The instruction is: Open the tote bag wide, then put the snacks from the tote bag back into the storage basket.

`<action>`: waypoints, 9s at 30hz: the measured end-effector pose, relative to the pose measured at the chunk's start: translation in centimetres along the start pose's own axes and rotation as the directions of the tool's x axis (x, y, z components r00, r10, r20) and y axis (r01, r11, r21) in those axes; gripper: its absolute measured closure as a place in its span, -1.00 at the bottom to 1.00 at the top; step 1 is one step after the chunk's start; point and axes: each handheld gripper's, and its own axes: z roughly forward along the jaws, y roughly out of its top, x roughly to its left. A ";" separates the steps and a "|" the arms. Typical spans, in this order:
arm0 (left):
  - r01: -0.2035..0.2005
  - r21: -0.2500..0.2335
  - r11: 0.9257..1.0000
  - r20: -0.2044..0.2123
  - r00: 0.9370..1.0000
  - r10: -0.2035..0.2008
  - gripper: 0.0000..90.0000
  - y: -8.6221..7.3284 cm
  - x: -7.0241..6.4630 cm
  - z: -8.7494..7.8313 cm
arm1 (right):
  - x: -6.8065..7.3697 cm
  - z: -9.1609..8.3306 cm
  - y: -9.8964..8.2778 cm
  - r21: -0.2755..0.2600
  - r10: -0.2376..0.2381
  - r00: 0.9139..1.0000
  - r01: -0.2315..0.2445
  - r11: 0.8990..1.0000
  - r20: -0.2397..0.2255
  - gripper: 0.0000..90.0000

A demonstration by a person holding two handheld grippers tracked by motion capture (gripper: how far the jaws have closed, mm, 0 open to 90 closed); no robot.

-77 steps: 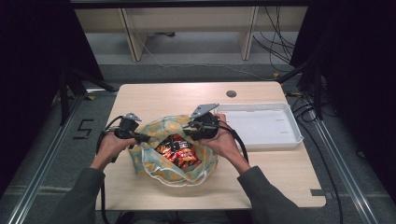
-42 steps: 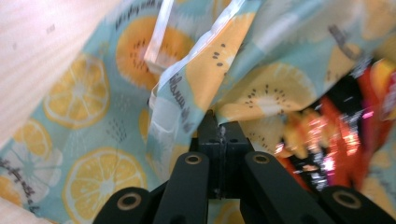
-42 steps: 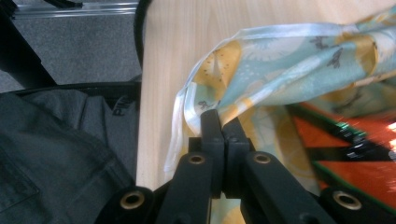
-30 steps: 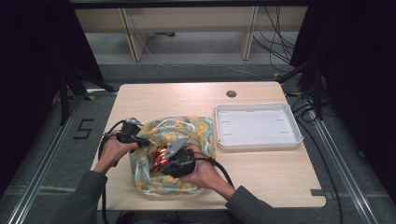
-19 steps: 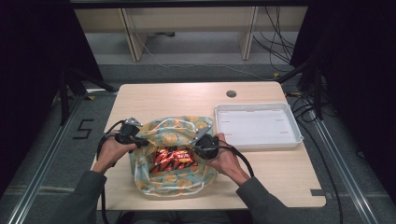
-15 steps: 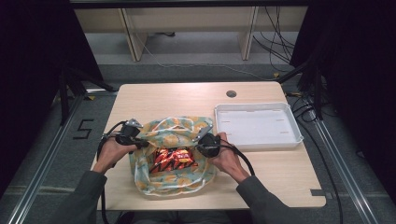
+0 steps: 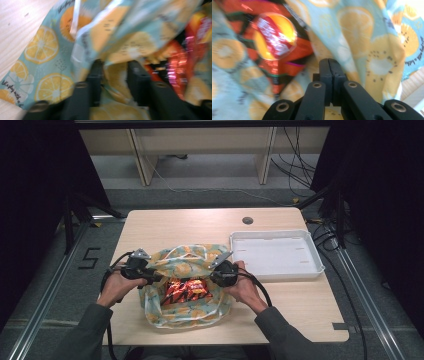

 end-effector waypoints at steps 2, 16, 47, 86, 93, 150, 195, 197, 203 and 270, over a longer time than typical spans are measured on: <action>0.011 -0.003 1.000 -0.004 1.000 -0.011 0.13 0.2 -0.5 -0.9 | 0.1 -0.2 0.1 -0.003 0.009 1.000 -0.009 1.000 -0.015 0.99; -0.053 -0.020 0.998 0.026 0.998 0.053 -0.10 -1.9 -6.2 -3.4 | 1.3 -3.5 1.2 -0.103 0.045 0.996 -0.052 0.993 -0.077 0.73; -0.090 0.133 0.987 0.013 0.996 0.089 -0.18 -3.7 -7.3 0.3 | 2.3 -5.1 -1.3 -0.119 0.107 0.989 -0.118 0.986 -0.101 0.31; -0.264 0.105 0.959 -0.038 0.962 0.269 0.67 -3.8 -8.3 2.5 | 2.1 -5.2 -1.7 -0.109 0.130 0.987 -0.140 0.984 -0.091 0.27; -0.292 0.097 0.951 -0.035 0.954 0.297 0.97 -3.6 -8.3 2.1 | 1.9 -5.7 -1.6 -0.112 0.131 0.989 -0.138 0.984 -0.073 0.27; -0.098 -0.222 0.970 0.191 0.971 0.142 0.97 0.2 -7.0 -8.1 | 3.1 -9.3 0.6 -0.340 0.039 0.984 -0.097 0.935 -0.175 0.31; 0.015 -0.185 0.983 -0.083 0.996 -0.031 -0.63 -7.9 -5.9 -6.5 | 2.5 -9.5 3.9 -0.408 -0.014 0.974 -0.082 0.909 -0.227 1.00; 0.027 -0.179 0.983 -0.081 0.996 -0.043 -0.63 -8.1 -5.8 -6.3 | 2.6 -9.6 4.2 -0.414 -0.008 0.974 -0.089 0.906 -0.227 1.00; 0.023 -0.153 0.988 -0.100 0.994 -0.039 -0.63 -8.6 -5.5 -5.6 | 2.5 -9.6 5.1 -0.429 -0.053 0.973 -0.050 0.902 -0.224 1.00; 0.082 -0.086 0.993 -0.182 0.979 -0.096 -0.62 -10.6 -3.6 -6.0 | -4.1 -24.7 7.8 -0.529 0.025 0.994 -0.078 0.845 -0.106 1.00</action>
